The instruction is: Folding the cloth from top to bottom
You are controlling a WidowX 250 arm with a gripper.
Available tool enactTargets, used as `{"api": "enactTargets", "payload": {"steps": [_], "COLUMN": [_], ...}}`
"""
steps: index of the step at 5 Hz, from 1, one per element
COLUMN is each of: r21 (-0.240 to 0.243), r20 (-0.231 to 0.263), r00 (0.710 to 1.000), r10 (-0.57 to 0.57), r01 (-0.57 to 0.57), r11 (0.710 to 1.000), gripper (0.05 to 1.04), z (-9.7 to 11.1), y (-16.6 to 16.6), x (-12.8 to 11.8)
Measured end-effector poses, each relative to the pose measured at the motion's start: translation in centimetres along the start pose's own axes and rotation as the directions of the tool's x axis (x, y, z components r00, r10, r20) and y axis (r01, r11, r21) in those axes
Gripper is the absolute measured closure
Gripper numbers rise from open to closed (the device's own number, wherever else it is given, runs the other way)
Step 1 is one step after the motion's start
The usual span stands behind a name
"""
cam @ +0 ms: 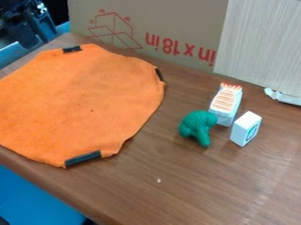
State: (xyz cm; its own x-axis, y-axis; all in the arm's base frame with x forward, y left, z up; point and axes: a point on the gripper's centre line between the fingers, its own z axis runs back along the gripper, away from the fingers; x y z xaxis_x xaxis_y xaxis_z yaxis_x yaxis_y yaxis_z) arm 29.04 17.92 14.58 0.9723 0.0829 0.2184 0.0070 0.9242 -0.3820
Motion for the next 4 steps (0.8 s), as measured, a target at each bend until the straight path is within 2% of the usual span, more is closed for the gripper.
{"api": "enactTargets", "payload": {"steps": [1, 2, 3, 4], "r21": [-0.039, -0.122, -0.124, -0.102], "r20": [-0.042, -0.127, -0.112, -0.093], "r00": [0.999, 0.989, 0.975, 0.944], "r10": [0.009, -0.079, -0.191, -0.316], "r01": [-0.011, 0.064, 0.177, 0.307], "r11": [0.999, 0.99, 0.976, 0.946], "gripper": [0.084, 0.084, 0.084, 0.084], "z": [-1.4, -1.9, -1.9, -0.1], "y": [0.4, 1.3, 1.5, 1.8], "x": [-0.4, -0.1, 0.1, 1.1]}}
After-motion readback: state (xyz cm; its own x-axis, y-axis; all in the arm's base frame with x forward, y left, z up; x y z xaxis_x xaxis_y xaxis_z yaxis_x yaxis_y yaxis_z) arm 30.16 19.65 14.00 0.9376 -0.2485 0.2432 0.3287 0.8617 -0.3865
